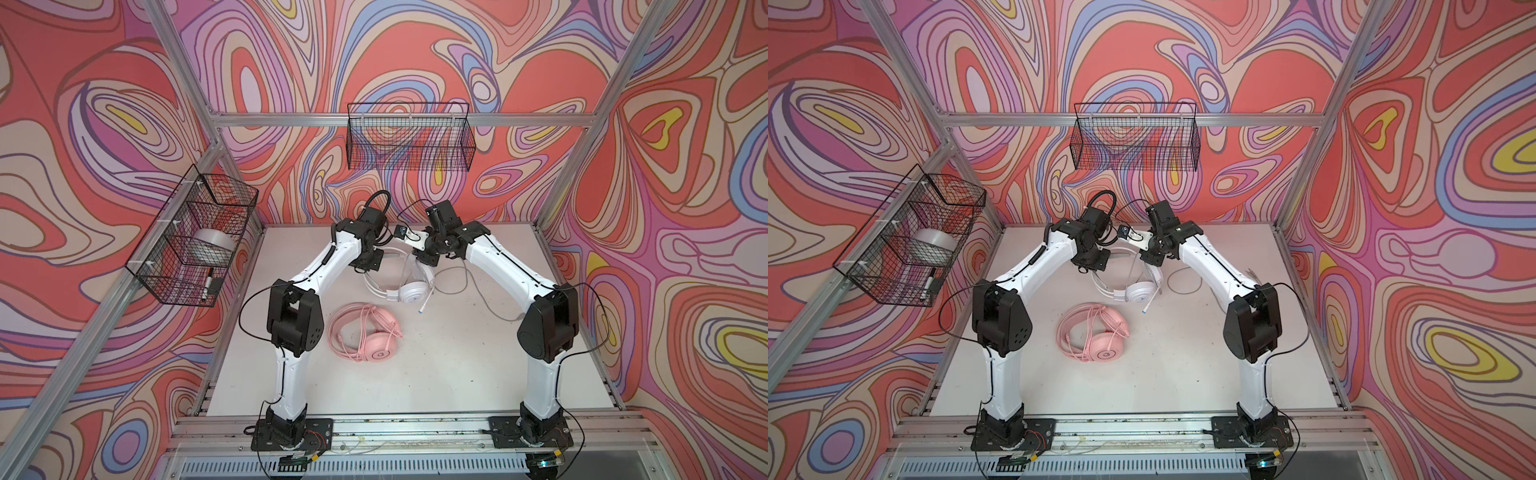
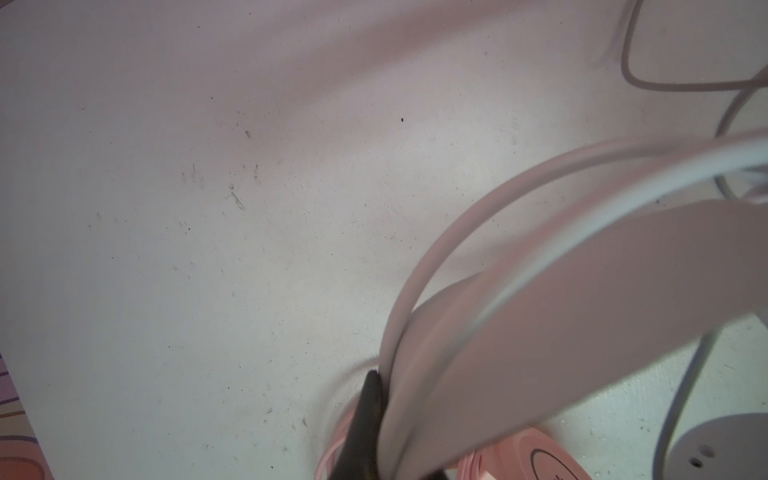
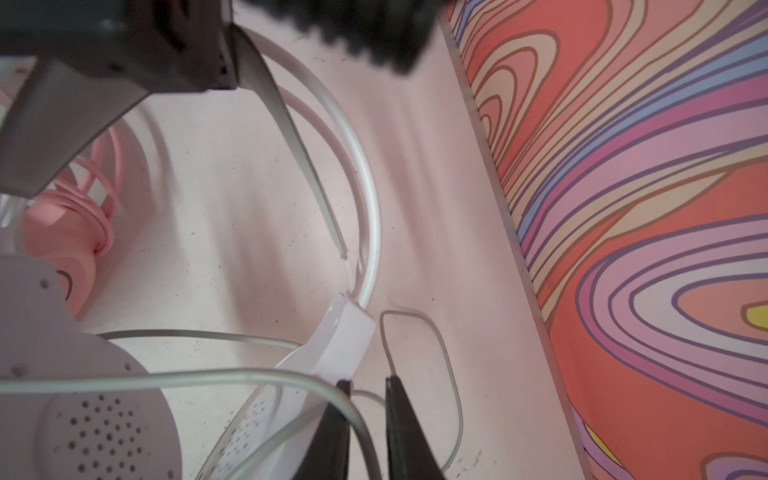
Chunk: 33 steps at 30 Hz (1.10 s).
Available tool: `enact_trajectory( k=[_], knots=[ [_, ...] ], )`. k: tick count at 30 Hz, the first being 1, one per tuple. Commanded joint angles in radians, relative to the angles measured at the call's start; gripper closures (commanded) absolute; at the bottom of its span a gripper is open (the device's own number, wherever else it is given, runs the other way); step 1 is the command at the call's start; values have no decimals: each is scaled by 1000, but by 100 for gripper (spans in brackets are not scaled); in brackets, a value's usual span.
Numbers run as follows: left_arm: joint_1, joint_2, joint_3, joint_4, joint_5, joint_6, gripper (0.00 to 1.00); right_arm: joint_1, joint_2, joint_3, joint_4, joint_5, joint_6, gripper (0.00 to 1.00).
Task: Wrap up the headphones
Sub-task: 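Carry the grey cable over the headband toward the left gripper and release it, then move the right gripper back along the grey cable and grasp it again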
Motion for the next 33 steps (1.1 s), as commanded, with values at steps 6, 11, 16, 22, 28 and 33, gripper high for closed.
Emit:
enact_trajectory(
  k=[6, 11, 16, 22, 28, 33],
  knots=[
    [-9, -18, 30, -40, 103, 66, 100, -47, 100, 80, 50, -40, 92, 82],
    [-7, -44, 1, -21, 143, 83, 100, -82, 166, 162, 31, -81, 171, 81],
    [11, -65, -24, -5, 195, 69, 100, -148, 191, 198, 19, -167, 314, 79],
    [44, -102, -85, 51, 278, 30, 100, -216, 174, 142, 39, -198, 478, 76],
    [63, -117, -90, 60, 308, 11, 100, -284, 150, 42, 22, -109, 668, 73],
    [74, -121, -88, 60, 345, -6, 100, -292, 133, -65, 7, -36, 744, 73]
  ],
)
